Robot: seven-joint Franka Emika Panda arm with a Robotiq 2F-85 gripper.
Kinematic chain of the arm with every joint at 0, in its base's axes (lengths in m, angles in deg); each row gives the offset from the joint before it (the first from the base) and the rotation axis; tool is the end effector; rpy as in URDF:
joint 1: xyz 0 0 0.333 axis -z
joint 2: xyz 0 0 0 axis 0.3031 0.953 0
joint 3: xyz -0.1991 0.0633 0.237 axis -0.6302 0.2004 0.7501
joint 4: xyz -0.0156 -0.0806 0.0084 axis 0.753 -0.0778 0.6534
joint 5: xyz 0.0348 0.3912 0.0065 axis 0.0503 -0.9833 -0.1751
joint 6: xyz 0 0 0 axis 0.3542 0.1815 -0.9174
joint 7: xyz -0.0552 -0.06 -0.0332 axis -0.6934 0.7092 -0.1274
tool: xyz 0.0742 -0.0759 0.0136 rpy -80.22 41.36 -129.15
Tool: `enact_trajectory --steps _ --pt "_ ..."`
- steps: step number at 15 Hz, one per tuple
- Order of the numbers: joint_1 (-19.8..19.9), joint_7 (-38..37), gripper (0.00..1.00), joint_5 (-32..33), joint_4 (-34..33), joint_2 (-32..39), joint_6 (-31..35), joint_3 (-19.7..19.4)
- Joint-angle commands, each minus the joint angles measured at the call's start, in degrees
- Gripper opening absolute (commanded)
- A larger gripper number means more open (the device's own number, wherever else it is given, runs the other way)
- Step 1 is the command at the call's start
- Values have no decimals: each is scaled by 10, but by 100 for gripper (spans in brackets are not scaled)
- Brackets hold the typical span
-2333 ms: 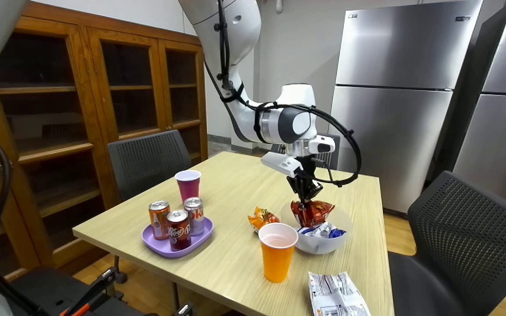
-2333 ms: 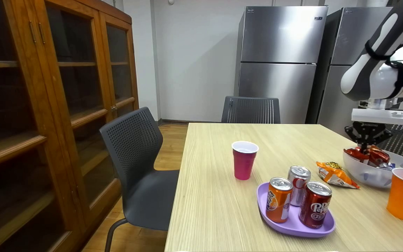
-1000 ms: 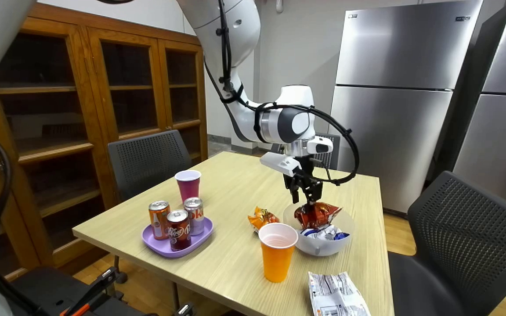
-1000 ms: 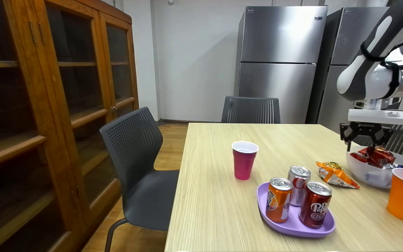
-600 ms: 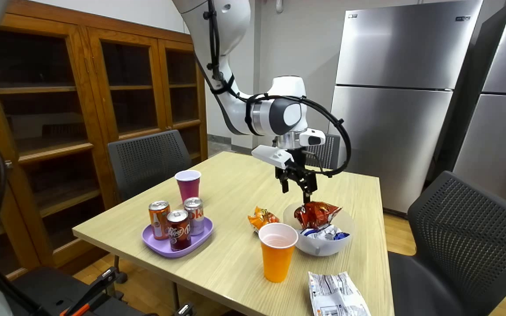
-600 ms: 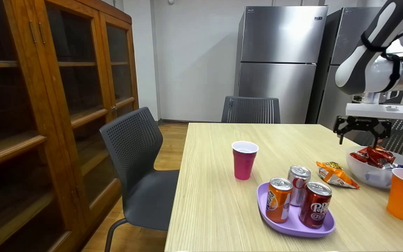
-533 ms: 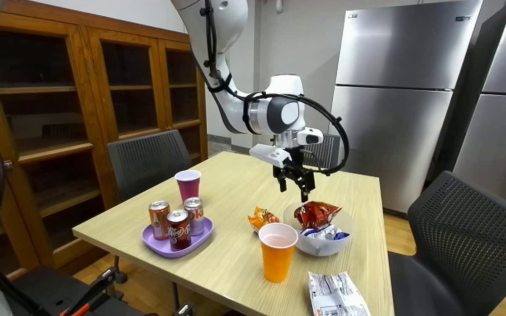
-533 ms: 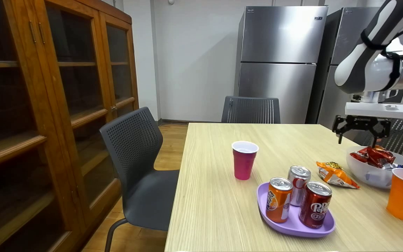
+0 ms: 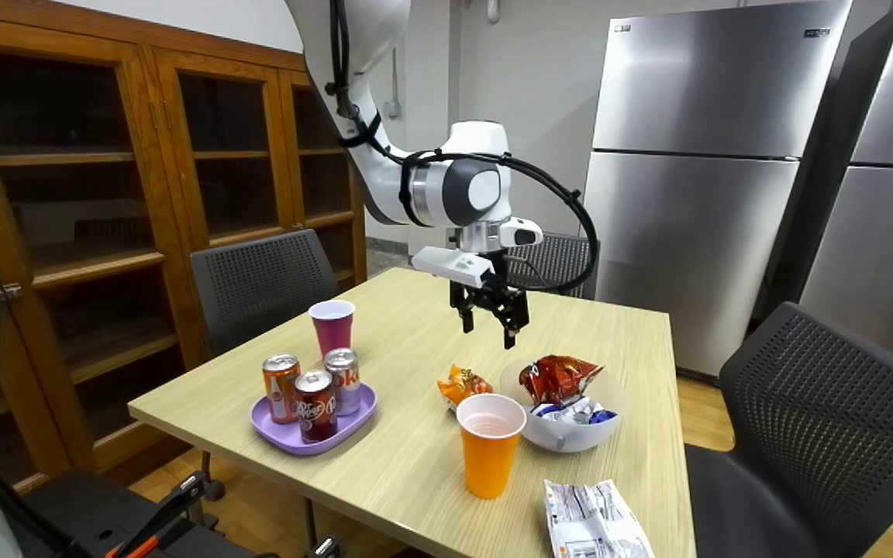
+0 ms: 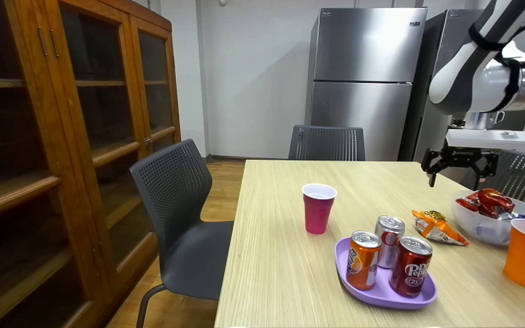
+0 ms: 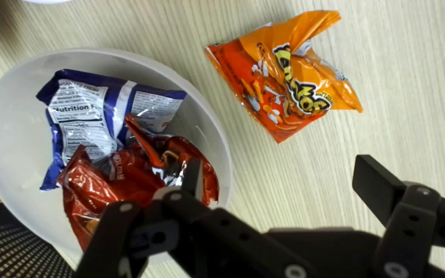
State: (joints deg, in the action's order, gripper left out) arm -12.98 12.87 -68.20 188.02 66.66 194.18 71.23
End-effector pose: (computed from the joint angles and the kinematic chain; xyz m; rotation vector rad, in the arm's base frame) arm 0.5792 -0.1482 0.2241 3.0049 -0.4959 0.1326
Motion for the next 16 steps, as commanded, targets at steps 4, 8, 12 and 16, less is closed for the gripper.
enact_trajectory --steps 4,8,12,16 --pt "19 97 100 0 50 -28 15 34" --pt "36 157 100 -8 51 -17 16 53" --pt "62 214 100 -27 45 -6 11 75" --pt "86 256 100 -48 29 17 3 94"
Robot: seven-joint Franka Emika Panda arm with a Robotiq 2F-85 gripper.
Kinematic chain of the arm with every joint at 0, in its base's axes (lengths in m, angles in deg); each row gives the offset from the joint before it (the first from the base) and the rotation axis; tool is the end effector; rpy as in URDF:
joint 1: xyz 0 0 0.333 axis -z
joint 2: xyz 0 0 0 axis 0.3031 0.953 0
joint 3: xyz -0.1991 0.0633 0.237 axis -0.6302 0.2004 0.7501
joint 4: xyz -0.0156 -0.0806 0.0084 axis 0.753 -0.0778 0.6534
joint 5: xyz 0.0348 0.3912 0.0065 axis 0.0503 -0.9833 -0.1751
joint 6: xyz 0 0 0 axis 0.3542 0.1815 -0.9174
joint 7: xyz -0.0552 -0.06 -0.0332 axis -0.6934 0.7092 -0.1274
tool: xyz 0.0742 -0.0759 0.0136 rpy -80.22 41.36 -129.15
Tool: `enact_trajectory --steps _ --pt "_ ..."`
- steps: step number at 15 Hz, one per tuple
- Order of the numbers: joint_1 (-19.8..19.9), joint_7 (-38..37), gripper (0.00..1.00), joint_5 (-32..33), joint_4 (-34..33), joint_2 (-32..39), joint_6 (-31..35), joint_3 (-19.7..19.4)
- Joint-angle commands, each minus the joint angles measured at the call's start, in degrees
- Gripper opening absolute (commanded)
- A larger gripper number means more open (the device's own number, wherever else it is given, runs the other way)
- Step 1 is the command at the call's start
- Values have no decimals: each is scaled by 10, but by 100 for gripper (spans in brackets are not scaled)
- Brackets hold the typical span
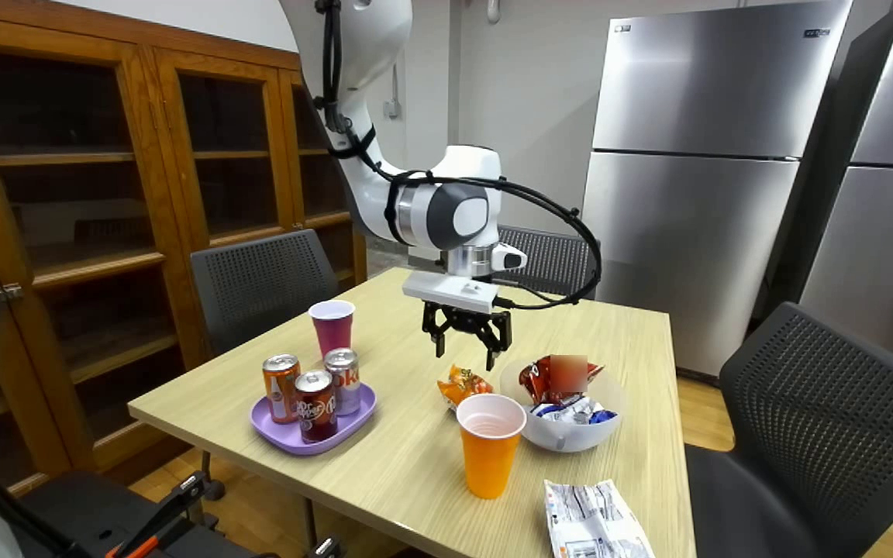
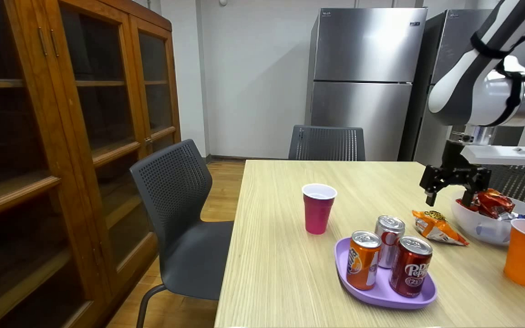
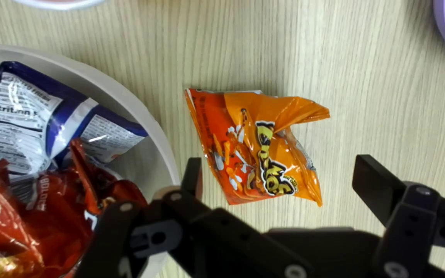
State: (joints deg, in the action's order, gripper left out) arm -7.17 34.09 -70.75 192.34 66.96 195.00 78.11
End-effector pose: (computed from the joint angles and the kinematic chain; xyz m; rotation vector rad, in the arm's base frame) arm 0.5537 -0.1337 0.1908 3.1231 0.0155 0.0283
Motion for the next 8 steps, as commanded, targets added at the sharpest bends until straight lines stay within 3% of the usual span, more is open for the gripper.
enact_trajectory --steps 1,8 --pt "32 50 100 -26 -18 19 -5 28" --pt "45 67 100 -31 -54 56 -17 44"
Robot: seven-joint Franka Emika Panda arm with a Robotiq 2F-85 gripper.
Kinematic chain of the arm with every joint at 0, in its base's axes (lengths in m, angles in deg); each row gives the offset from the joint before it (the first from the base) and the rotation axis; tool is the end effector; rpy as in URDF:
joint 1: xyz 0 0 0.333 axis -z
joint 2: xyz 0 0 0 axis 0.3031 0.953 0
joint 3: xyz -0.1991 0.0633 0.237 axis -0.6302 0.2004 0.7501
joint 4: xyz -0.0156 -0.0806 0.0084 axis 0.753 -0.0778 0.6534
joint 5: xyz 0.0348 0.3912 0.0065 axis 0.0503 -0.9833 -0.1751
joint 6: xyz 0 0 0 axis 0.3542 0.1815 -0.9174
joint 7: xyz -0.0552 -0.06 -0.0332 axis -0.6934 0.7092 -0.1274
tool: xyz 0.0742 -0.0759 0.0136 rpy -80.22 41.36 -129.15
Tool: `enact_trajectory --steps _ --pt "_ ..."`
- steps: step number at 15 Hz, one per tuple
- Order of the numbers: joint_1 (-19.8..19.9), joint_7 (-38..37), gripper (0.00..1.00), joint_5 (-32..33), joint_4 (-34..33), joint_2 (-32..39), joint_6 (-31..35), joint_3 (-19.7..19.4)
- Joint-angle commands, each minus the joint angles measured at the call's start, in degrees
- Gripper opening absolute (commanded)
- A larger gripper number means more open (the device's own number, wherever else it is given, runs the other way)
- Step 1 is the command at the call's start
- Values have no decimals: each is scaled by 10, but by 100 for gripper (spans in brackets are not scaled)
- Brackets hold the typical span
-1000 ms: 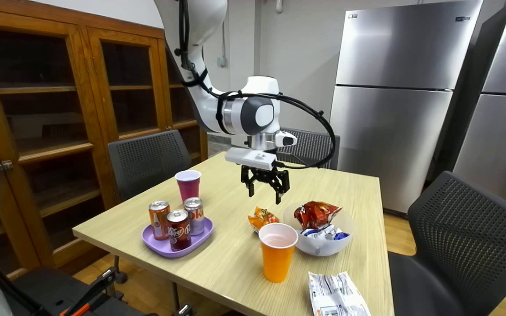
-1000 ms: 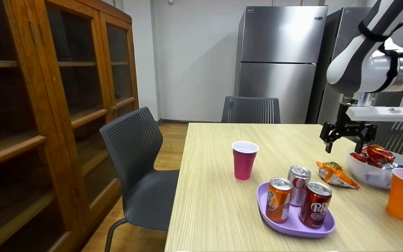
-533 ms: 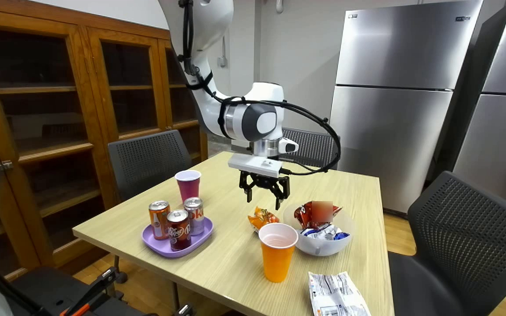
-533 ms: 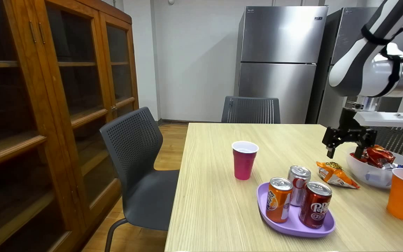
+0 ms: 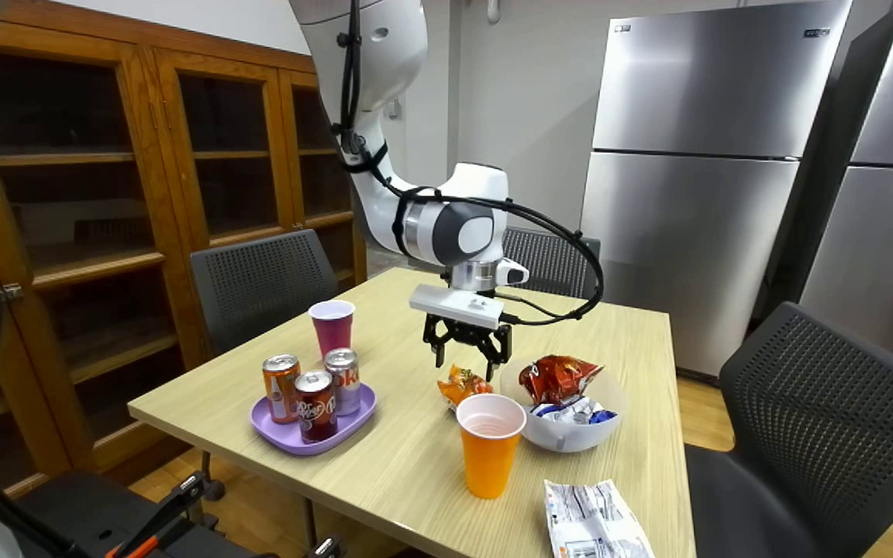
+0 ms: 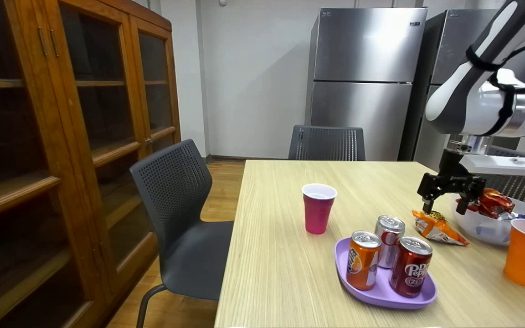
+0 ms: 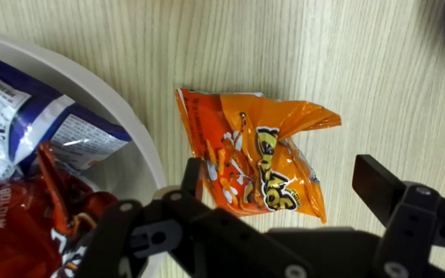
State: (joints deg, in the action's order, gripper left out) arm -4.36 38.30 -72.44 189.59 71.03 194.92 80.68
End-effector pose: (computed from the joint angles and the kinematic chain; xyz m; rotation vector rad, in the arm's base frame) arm 0.5606 -0.1383 0.1666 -3.1207 -0.0767 -0.0041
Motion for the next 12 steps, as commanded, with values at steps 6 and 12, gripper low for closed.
enact_trajectory --steps 6,12 --pt "21 25 100 -13 -51 37 -21 26" --pt "22 22 72 -11 -64 50 -26 29"
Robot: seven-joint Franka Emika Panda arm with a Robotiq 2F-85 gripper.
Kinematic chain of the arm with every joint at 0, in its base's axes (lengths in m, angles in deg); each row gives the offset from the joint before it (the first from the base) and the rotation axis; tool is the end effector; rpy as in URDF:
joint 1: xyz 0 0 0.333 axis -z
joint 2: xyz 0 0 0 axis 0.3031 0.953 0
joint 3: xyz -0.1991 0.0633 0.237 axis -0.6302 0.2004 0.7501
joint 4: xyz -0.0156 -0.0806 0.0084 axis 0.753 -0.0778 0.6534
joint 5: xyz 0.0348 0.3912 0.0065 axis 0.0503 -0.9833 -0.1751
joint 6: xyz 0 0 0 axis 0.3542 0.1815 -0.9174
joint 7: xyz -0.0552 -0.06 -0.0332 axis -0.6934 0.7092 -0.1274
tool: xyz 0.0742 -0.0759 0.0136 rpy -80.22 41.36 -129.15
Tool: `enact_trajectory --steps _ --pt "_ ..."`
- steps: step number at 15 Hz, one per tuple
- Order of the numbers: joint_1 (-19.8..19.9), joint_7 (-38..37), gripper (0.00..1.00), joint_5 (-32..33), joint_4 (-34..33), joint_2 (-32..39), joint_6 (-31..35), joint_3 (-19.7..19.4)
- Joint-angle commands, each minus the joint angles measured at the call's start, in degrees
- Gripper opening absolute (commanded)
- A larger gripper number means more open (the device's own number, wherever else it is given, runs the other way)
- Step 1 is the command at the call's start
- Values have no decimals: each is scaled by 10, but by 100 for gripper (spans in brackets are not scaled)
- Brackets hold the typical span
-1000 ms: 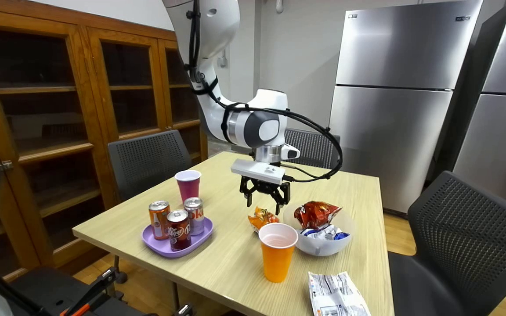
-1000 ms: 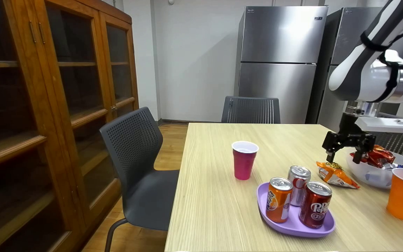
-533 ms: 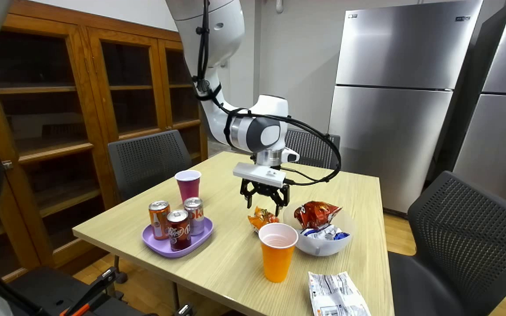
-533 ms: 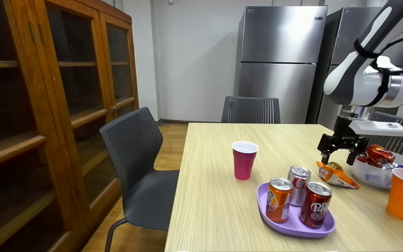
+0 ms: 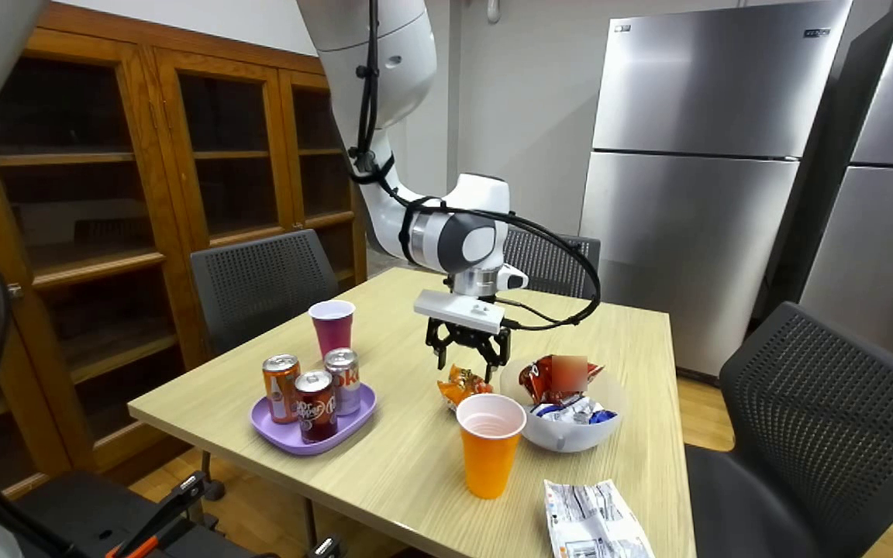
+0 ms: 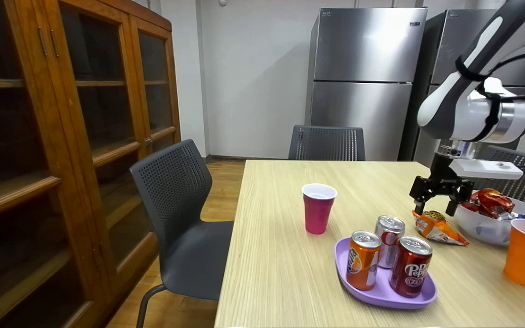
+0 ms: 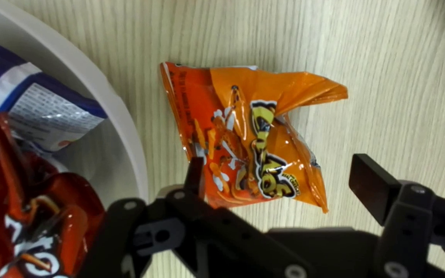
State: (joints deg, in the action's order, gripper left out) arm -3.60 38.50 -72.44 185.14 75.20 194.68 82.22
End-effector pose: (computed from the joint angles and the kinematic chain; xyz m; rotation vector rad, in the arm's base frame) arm 0.5799 -0.1346 0.1508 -3.1062 -0.0965 -0.0110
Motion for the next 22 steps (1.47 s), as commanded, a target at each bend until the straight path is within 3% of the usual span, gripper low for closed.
enact_trajectory --steps 1,9,11,22 --pt "14 19 66 -10 -21 10 -25 13" --pt "17 20 4 -13 -28 17 -35 15" --pt "15 19 0 -11 -28 14 -35 15" --pt "9 25 0 -7 -8 -33 -13 20"
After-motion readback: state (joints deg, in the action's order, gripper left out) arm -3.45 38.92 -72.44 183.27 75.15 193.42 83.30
